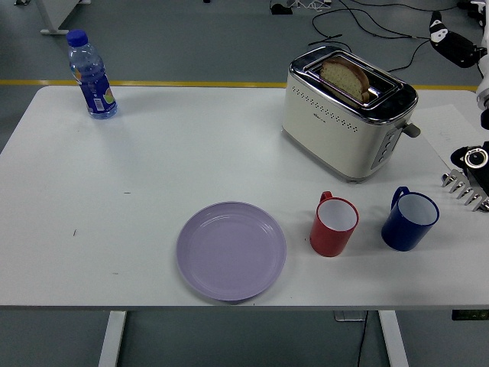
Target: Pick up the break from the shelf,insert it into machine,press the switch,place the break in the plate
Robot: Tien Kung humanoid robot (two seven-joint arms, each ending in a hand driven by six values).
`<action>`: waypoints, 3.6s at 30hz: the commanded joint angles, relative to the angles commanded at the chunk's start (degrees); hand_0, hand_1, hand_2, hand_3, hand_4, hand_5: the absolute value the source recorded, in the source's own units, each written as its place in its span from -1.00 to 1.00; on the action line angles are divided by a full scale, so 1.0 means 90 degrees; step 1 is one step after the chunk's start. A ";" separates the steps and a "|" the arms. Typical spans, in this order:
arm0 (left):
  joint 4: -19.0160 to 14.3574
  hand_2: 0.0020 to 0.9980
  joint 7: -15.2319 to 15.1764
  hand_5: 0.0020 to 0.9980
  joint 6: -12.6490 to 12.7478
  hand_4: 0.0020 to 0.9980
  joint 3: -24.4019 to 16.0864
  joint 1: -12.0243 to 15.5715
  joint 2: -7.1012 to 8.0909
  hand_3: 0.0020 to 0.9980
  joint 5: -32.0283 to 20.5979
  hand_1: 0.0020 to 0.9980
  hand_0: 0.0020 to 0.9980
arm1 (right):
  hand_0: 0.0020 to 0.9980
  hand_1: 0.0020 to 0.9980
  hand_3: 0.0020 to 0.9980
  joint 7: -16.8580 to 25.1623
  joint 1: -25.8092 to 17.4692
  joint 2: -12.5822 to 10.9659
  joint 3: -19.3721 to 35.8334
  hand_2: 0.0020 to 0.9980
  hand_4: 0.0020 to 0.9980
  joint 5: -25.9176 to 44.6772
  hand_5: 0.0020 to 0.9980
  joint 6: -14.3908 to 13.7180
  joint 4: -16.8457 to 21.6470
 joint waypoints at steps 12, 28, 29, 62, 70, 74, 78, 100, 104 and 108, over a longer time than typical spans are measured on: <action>0.0000 0.19 0.0012 0.94 -0.0023 -0.38 -0.0126 0.0086 -0.0030 0.21 0.0174 0.14 0.30 | -0.60 -0.44 0.57 -0.0169 -0.1160 -0.0590 0.0094 -0.19 -0.23 0.0144 -0.91 0.1045 0.0318; 0.0000 0.20 -0.0013 0.95 -0.0024 -0.38 -0.0052 0.0076 -0.0032 0.21 0.0075 0.14 0.30 | -0.80 -0.69 0.53 -0.0439 -0.1422 -0.0631 -0.0068 -0.44 0.13 -0.0346 -0.42 0.2010 0.0230; 0.0000 0.20 -0.0013 0.95 -0.0023 -0.38 -0.0051 0.0072 -0.0033 0.21 0.0070 0.14 0.30 | -0.80 -0.69 0.53 -0.0436 -0.1415 -0.0631 -0.0129 -0.44 0.13 -0.0343 -0.42 0.2041 0.0224; 0.0000 0.20 -0.0010 0.94 -0.0020 -0.39 -0.0006 0.0038 -0.0035 0.20 0.0021 0.14 0.30 | -0.82 -0.70 0.50 -0.0521 -0.1281 -0.0447 -0.0474 -0.45 0.15 -0.0323 -0.37 0.2196 -0.0318; 0.0000 0.20 -0.0009 0.94 -0.0021 -0.39 -0.0017 0.0041 -0.0037 0.20 0.0036 0.14 0.30 | -0.82 -0.70 0.49 -0.0527 -0.1281 -0.0421 -0.0520 -0.45 0.15 -0.0302 -0.37 0.2213 -0.0403; 0.0000 0.20 -0.0010 0.94 -0.0019 -0.39 -0.0017 0.0040 -0.0039 0.20 0.0034 0.14 0.30 | -0.82 -0.70 0.49 -0.0533 -0.1292 -0.0397 -0.0564 -0.45 0.15 -0.0296 -0.37 0.2210 -0.0428; 0.0000 0.20 -0.0009 0.94 -0.0021 -0.39 -0.0019 0.0033 -0.0039 0.20 0.0040 0.14 0.30 | -0.82 -0.70 0.49 -0.0542 -0.1287 -0.0374 -0.0634 -0.45 0.15 -0.0288 -0.37 0.2212 -0.0467; 0.0000 0.20 -0.0012 0.94 -0.0020 -0.39 -0.0004 0.0025 -0.0041 0.20 0.0008 0.14 0.30 | -0.83 -0.70 0.49 -0.0561 -0.1113 -0.0246 -0.0861 -0.45 0.15 -0.0244 -0.36 0.2235 -0.0877; 0.0000 0.20 -0.0009 0.94 -0.0023 -0.39 0.0003 0.0022 -0.0040 0.20 0.0011 0.14 0.30 | -0.83 -0.70 0.49 -0.0582 -0.1104 -0.0245 -0.0847 -0.45 0.15 -0.0257 -0.36 0.2241 -0.0937; 0.0000 0.20 -0.0005 0.94 -0.0023 -0.39 0.0007 0.0020 -0.0042 0.20 0.0014 0.14 0.30 | -0.83 -0.70 0.49 -0.0595 -0.1123 -0.0256 -0.0777 -0.45 0.15 -0.0280 -0.36 0.2217 -0.0961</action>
